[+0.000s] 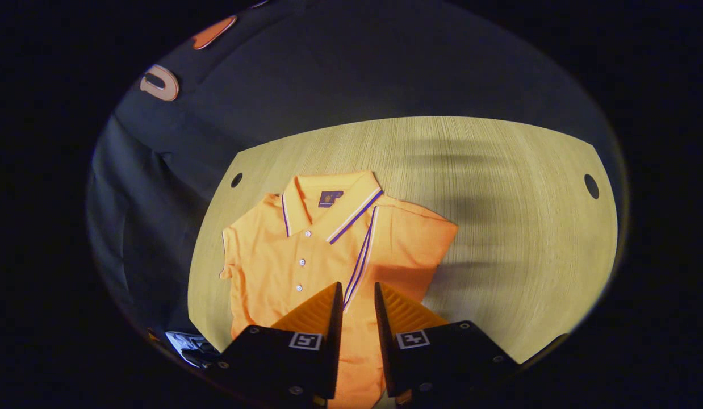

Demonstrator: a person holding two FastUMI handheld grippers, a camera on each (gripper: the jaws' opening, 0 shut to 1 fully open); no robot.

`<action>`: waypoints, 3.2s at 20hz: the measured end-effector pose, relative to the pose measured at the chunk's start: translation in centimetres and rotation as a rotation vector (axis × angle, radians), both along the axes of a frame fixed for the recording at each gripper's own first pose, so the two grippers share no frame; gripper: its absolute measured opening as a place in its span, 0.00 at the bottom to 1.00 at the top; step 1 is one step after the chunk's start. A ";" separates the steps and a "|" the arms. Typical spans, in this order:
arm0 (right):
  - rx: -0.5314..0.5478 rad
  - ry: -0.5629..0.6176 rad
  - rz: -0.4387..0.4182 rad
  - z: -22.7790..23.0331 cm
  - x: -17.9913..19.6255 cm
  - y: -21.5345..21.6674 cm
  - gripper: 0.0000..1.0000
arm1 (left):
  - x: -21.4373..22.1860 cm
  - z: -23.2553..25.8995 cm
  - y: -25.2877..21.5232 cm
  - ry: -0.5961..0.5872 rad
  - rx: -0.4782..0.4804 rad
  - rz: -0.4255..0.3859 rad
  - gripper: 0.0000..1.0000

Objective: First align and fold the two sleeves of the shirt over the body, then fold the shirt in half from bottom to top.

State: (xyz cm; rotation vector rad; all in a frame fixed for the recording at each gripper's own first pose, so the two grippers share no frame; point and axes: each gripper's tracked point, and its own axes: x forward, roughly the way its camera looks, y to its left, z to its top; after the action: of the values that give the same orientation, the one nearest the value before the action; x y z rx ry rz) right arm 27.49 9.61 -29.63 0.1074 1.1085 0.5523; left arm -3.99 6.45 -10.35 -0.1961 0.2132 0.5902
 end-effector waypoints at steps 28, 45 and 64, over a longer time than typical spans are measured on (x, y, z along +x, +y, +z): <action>-0.011 -0.265 -0.467 9.2 -16.9 -6.7 0.99 | 29.3 -15.7 10.0 0.628 -0.355 -0.407 0.98; -0.044 -0.242 -0.640 8.7 -26.3 -9.1 0.99 | 38.3 -18.7 11.1 0.850 -0.292 -0.332 0.56; -0.047 -0.191 -0.786 7.5 -32.6 -13.2 0.99 | 43.4 -13.8 -2.8 0.673 -0.098 -0.740 0.12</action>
State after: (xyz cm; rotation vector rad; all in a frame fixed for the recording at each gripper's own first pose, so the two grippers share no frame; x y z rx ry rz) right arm -5.16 -3.63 -22.16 0.4193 0.8053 -0.1661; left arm 39.40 3.63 -24.14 0.0039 0.9222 -0.1153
